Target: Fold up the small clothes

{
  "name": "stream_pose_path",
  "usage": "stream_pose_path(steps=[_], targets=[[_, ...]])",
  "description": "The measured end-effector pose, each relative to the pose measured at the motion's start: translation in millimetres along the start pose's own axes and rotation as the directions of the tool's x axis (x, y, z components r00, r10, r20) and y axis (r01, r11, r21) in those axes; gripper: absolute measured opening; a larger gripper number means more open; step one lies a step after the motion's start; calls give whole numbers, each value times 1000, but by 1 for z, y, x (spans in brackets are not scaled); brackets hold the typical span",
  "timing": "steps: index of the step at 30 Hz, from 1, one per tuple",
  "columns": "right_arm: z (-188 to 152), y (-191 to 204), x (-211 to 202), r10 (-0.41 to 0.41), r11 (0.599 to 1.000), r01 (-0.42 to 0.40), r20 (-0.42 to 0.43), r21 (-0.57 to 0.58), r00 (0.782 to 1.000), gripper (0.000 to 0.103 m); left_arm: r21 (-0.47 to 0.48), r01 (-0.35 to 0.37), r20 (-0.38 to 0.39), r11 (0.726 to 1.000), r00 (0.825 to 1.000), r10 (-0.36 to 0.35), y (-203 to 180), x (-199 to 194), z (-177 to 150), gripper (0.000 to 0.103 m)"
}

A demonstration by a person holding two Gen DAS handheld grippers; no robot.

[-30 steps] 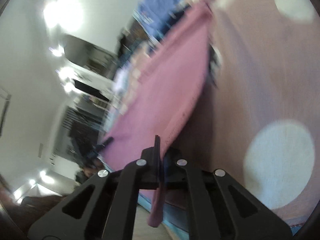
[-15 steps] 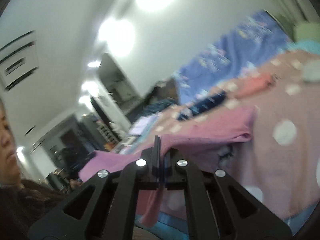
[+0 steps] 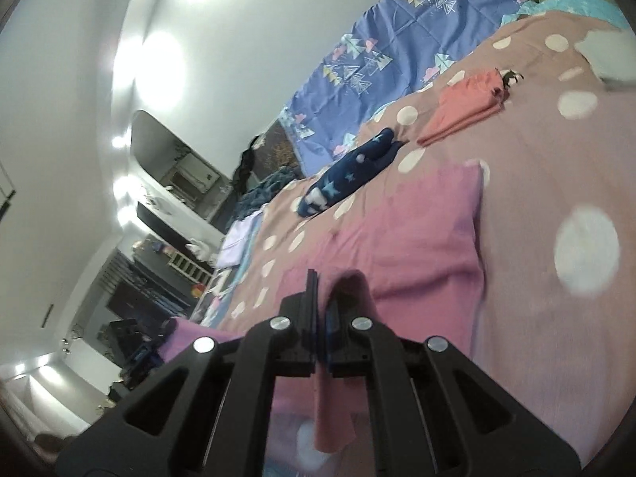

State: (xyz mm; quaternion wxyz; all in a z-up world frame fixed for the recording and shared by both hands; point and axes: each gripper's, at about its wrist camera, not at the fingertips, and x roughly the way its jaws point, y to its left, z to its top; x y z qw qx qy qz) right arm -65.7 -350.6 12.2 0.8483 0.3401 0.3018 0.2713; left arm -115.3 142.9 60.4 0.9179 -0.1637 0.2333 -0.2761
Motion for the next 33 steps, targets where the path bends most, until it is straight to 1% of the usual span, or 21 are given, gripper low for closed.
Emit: stream_pose_path(steps=[2, 3, 5, 7, 10, 11, 13, 16, 17, 18, 19, 20, 21, 24, 25, 27, 28, 29, 30, 32, 33], targets=[[24, -7, 28, -46, 999, 46, -8, -10, 999, 7, -8, -29, 10, 1000, 1000, 29, 15, 28, 20, 3], [32, -12, 40, -82, 997, 82, -10, -14, 997, 7, -13, -57, 3, 998, 998, 57, 24, 43, 25, 3], [45, -29, 72, -175, 985, 174, -27, -17, 984, 7, -43, -95, -24, 995, 995, 94, 44, 73, 29, 3], [49, -55, 101, -220, 974, 223, -84, 26, 972, 7, -112, -114, -75, 987, 992, 106, 73, 106, 22, 2], [44, -81, 119, -226, 967, 238, -132, 85, 965, 7, -196, -155, -162, 968, 979, 124, 106, 141, 2, 2], [42, -87, 120, -226, 967, 239, -136, 92, 965, 7, -222, -155, -178, 963, 977, 116, 114, 145, -6, 2], [38, -94, 119, -224, 966, 240, -144, 99, 964, 7, -250, -145, -193, 957, 976, 97, 122, 149, -13, 2], [36, -95, 112, -219, 968, 234, -153, 91, 964, 9, -242, -146, -198, 959, 975, 99, 122, 144, -14, 3], [35, -92, 110, -218, 970, 231, -151, 78, 964, 13, -237, -144, -198, 961, 975, 97, 122, 144, -13, 4], [34, -87, 105, -216, 973, 226, -149, 56, 965, 20, -230, -144, -199, 962, 975, 99, 120, 141, -13, 10], [32, -83, 103, -213, 975, 221, -152, 40, 965, 25, -222, -147, -199, 964, 975, 102, 118, 137, -14, 19], [30, -79, 102, -211, 976, 218, -157, 27, 965, 31, -219, -152, -203, 964, 973, 107, 117, 134, -14, 24], [28, -73, 102, -210, 977, 213, -167, 2, 963, 31, -215, -162, -209, 963, 971, 117, 116, 130, -16, 30], [21, -61, 104, -235, 972, 226, -189, -68, 953, 31, -217, -169, -228, 961, 966, 119, 114, 120, -25, 33], [18, -57, 106, -268, 963, 253, -192, -98, 944, 31, -221, -172, -236, 960, 964, 119, 114, 118, -28, 33], [13, -51, 108, -342, 936, 319, -180, -147, 922, 22, -233, -175, -255, 957, 960, 113, 113, 114, -36, 34], [10, -47, 109, -382, 918, 352, -171, -183, 908, 20, -237, -177, -265, 955, 958, 112, 111, 112, -41, 35], [8, -46, 111, -395, 911, 362, -171, -197, 903, 18, -237, -183, -274, 954, 955, 115, 111, 111, -45, 35], [6, -45, 113, -406, 905, 369, -175, -210, 897, 12, -235, -191, -284, 953, 951, 121, 110, 111, -48, 35], [3, -47, 117, -416, 901, 374, -195, -219, 888, 4, -231, -212, -302, 950, 943, 137, 111, 110, -54, 35], [3, -48, 118, -417, 901, 375, -195, -218, 888, 4, -232, -221, -302, 947, 942, 146, 111, 110, -55, 28]])
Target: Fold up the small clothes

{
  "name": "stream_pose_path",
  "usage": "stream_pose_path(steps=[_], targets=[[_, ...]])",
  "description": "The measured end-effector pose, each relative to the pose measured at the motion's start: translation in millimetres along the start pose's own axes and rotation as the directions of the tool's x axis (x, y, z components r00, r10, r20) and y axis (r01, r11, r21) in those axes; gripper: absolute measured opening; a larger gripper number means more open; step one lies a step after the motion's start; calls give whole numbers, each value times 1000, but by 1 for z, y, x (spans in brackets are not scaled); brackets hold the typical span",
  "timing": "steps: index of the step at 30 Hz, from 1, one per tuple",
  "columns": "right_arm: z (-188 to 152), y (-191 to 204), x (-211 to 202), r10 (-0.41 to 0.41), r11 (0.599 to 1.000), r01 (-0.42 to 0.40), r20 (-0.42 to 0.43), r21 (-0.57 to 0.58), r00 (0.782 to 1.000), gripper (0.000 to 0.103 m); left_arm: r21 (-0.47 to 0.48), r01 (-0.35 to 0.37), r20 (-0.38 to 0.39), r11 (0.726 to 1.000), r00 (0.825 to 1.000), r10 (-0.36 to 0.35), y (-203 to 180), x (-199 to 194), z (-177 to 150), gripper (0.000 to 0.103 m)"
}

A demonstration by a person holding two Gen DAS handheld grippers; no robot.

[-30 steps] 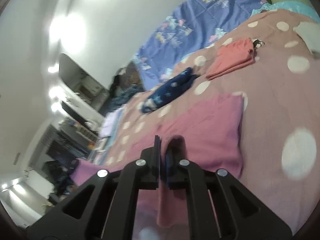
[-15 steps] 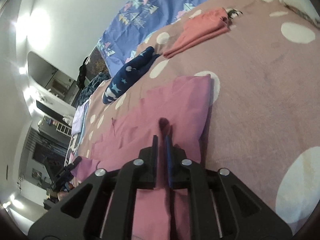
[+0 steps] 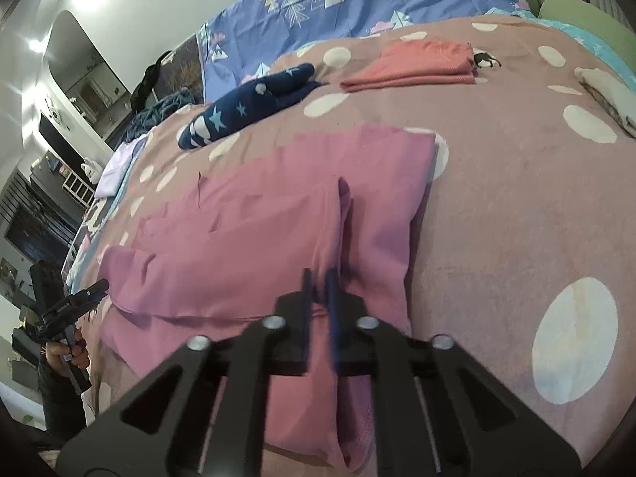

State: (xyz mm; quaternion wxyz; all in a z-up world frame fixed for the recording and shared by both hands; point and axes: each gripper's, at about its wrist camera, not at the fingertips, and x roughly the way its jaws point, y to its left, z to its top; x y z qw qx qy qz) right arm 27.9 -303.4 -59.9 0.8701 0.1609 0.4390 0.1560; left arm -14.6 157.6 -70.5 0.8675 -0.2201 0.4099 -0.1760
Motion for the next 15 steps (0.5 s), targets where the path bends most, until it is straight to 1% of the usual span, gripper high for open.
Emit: stream_pose_path(steps=[1, 2, 3, 5, 6, 8, 9, 10, 12, 13, 14, 15], targets=[[1, -1, -1, 6, 1000, -6, 14, 6, 1000, 4, -6, 2, 9, 1000, 1000, -2, 0, -1, 1, 9], [2, -2, -5, 20, 1000, -20, 31, 17, 999, 4, -9, 15, 18, 1000, 1000, -15, -1, -4, 3, 2], [4, -3, -9, 39, 999, -40, 49, 32, 998, 3, -9, 24, 35, 1000, 999, -23, -4, -8, 6, 1], [15, -8, -22, 103, 991, -111, 101, 77, 990, 3, 6, 50, 74, 999, 996, -50, -16, -17, 20, 1], [19, -8, -27, 116, 988, -126, 115, 86, 987, 3, 13, 61, 84, 998, 994, -62, -21, -20, 26, 1], [39, -11, -36, 147, 980, -165, 157, 110, 977, 3, 39, 90, 119, 995, 988, -94, -36, -22, 52, 1], [54, -13, -39, 157, 976, -181, 181, 124, 971, 3, 45, 88, 133, 995, 987, -93, -39, -21, 60, 1], [65, -14, -40, 152, 975, -180, 195, 131, 969, 3, 44, 73, 159, 996, 984, -79, -44, -17, 76, 1], [88, -18, -34, 127, 976, -160, 212, 147, 969, 5, -13, 46, 184, 999, 982, -43, -38, -4, 96, 1], [101, -25, -26, 97, 975, -136, 214, 173, 972, 8, -59, 12, 190, 998, 982, -1, -30, 8, 108, 8], [109, -32, -19, 57, 974, -101, 209, 205, 976, 13, -84, -22, 189, 996, 981, 38, -24, 16, 114, 17], [116, -40, -10, 14, 969, -60, 191, 238, 982, 19, -105, -54, 182, 993, 981, 73, -18, 24, 117, 36]])
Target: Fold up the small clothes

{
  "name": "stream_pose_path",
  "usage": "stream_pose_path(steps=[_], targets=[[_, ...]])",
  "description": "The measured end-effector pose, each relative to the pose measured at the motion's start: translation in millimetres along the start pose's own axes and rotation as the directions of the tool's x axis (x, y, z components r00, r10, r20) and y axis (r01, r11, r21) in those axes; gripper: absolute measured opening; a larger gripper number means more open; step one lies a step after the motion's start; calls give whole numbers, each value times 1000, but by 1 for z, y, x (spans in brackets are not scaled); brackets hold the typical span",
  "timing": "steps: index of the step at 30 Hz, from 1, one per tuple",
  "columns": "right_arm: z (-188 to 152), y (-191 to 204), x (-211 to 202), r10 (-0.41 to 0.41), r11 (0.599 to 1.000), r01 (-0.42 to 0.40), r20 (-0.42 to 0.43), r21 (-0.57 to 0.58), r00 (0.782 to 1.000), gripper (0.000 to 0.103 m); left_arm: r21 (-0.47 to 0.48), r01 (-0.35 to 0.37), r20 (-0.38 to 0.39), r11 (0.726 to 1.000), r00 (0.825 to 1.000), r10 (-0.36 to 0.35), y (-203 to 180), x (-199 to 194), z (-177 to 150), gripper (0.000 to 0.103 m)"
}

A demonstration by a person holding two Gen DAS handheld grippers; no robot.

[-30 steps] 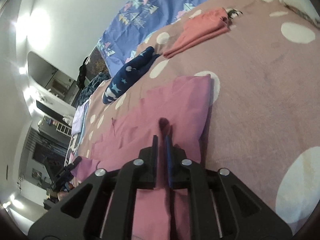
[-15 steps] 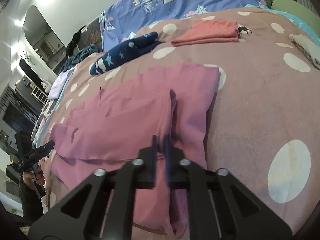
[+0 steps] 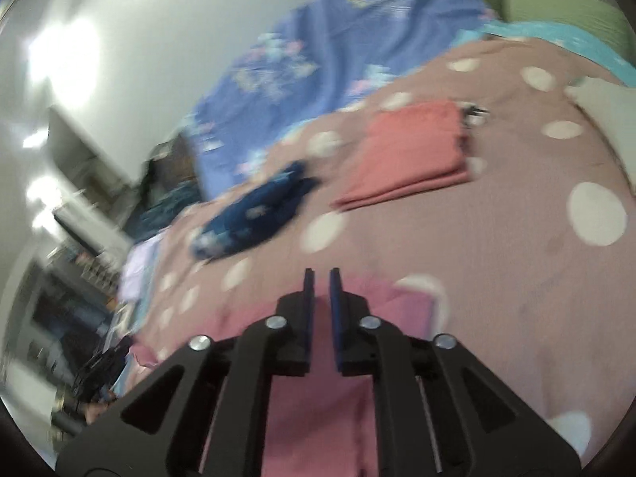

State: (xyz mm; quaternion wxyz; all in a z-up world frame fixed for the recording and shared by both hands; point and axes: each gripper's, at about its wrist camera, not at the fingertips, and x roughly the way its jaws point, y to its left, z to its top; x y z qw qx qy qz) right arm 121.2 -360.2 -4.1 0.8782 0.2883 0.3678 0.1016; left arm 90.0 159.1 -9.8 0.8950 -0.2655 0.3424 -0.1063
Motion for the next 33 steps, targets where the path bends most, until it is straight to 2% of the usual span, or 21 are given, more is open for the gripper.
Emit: stream_pose_path(steps=[1, 4, 6, 8, 12, 14, 16, 20, 25, 26, 27, 28, 30, 33], targets=[[1, -4, 4, -8, 1000, 8, -9, 9, 1000, 21, -14, -26, -13, 1000, 1000, 26, 7, 8, 0, 45], [-7, -9, 15, 23, 999, -25, -41, -37, 999, 28, 4, -23, -51, 1000, 998, 23, 17, 17, -8, 54], [-13, -9, 23, 14, 996, -20, -61, -90, 998, 30, 28, -46, -74, 999, 996, 48, 23, 22, -13, 58], [-17, -8, 38, -1, 993, -11, -106, -116, 994, 30, 35, -75, -120, 997, 990, 79, 31, 33, -15, 58], [-17, -2, 67, -18, 991, -6, -172, -137, 985, 31, 40, -76, -157, 996, 984, 82, 38, 48, -17, 58], [-14, 0, 81, -29, 989, 1, -193, -145, 981, 31, 69, -74, -158, 995, 984, 84, 35, 50, -17, 55], [-14, 3, 92, -35, 988, 2, -213, -153, 977, 31, 99, -71, -160, 993, 983, 86, 33, 52, -19, 45], [-16, 6, 105, -54, 983, 12, -229, -182, 972, 32, 158, -94, -171, 983, 978, 121, 30, 55, -22, 44], [-16, 3, 106, -35, 987, -1, -224, -161, 974, 32, 250, -143, -153, 958, 971, 185, 22, 61, -25, 44], [-16, 3, 106, -38, 986, 1, -222, -166, 974, 22, 261, -147, -146, 954, 971, 190, 20, 62, -25, 42], [-17, 4, 105, -43, 985, 5, -218, -173, 975, 8, 281, -153, -135, 948, 971, 197, 16, 63, -25, 36], [-17, 5, 105, -39, 984, -1, -221, -180, 975, 4, 293, -159, -129, 943, 970, 204, 14, 62, -25, 29], [-17, 7, 103, -27, 982, -13, -209, -188, 978, 3, 309, -177, -118, 934, 968, 223, 10, 61, -24, 23], [-17, 12, 95, -20, 978, -18, -180, -207, 983, 3, 331, -211, -98, 920, 962, 256, 8, 59, -24, 24]])
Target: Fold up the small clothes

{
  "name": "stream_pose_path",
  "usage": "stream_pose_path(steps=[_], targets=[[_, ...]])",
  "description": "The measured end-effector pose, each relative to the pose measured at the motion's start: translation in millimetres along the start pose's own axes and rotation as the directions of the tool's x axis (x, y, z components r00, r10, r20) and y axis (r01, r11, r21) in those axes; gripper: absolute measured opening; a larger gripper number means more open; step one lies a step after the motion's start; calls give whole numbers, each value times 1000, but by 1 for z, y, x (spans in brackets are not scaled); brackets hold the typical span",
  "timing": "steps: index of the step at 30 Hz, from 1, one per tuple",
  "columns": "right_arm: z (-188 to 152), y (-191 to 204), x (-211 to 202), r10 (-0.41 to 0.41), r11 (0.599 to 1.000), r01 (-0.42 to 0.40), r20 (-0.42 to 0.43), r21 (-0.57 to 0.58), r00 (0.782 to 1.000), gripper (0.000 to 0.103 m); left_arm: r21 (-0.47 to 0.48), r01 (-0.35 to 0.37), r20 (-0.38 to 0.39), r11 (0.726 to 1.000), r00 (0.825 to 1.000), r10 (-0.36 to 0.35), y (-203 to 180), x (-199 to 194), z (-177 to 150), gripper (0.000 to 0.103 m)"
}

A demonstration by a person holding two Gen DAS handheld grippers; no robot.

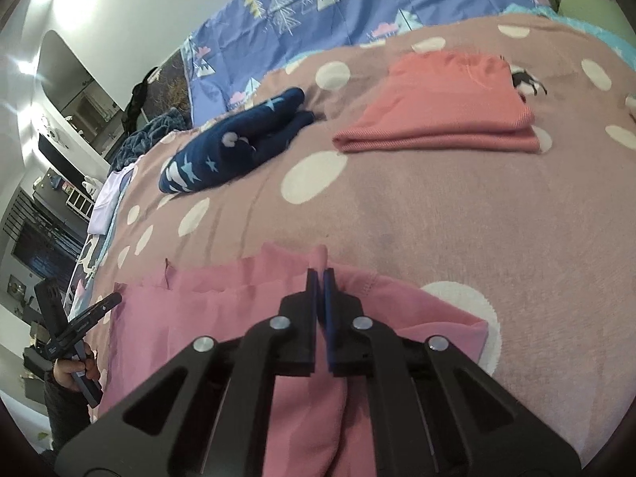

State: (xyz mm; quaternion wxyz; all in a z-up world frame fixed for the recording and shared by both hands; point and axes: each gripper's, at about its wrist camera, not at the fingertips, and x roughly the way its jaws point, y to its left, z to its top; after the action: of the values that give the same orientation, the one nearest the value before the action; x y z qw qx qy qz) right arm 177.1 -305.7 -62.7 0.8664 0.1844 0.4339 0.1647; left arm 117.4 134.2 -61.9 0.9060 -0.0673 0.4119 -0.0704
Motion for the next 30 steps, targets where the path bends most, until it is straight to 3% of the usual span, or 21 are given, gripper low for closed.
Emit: stream_pose_path(steps=[3, 4, 5, 10, 13, 17, 21, 23, 26, 28, 30], targets=[[1, 2, -5, 9, 1000, -9, 16, -9, 1000, 3, -18, -10, -6, 1000, 1000, 10, 5, 3, 0, 25], [1, 3, -5, 10, 1000, -10, 19, -7, 1000, 3, -39, 7, 3, 999, 1000, -7, 7, 3, 1, 10], [1, 3, -6, 13, 1000, -13, 24, -1, 1000, 3, -50, 27, 13, 998, 1000, -27, 7, 2, 2, 2], [5, 2, -48, 74, 996, -82, 162, 43, 984, 3, -61, 137, 148, 989, 981, -127, -4, -39, 17, 1], [11, -2, -75, 88, 994, -101, 237, 46, 968, 3, -18, 125, 190, 992, 975, -119, -14, -51, 31, 1], [26, -14, -56, 40, 995, -56, 197, 79, 980, 3, -8, 56, 161, 998, 985, -54, -16, -26, 44, 1], [22, -23, -17, -26, 995, 18, 72, 100, 997, 9, -8, -24, 17, 1000, 1000, 24, -8, 26, 36, 2], [10, -31, -15, -13, 991, 7, 41, 137, 999, 9, 1, -62, -2, 998, 998, 62, -6, 30, 29, 4], [-8, -38, -34, -20, 991, 12, 57, 135, 998, 16, -2, -55, 18, 998, 998, 55, -5, 10, 17, 17], [-26, -44, -54, -14, 990, 6, 61, 138, 998, 16, 16, -29, 54, 999, 998, 28, -11, -14, 7, 32], [-50, -45, -80, 4, 990, -14, 72, 138, 997, 16, 35, 28, 72, 999, 997, -30, -18, -44, -11, 38]])
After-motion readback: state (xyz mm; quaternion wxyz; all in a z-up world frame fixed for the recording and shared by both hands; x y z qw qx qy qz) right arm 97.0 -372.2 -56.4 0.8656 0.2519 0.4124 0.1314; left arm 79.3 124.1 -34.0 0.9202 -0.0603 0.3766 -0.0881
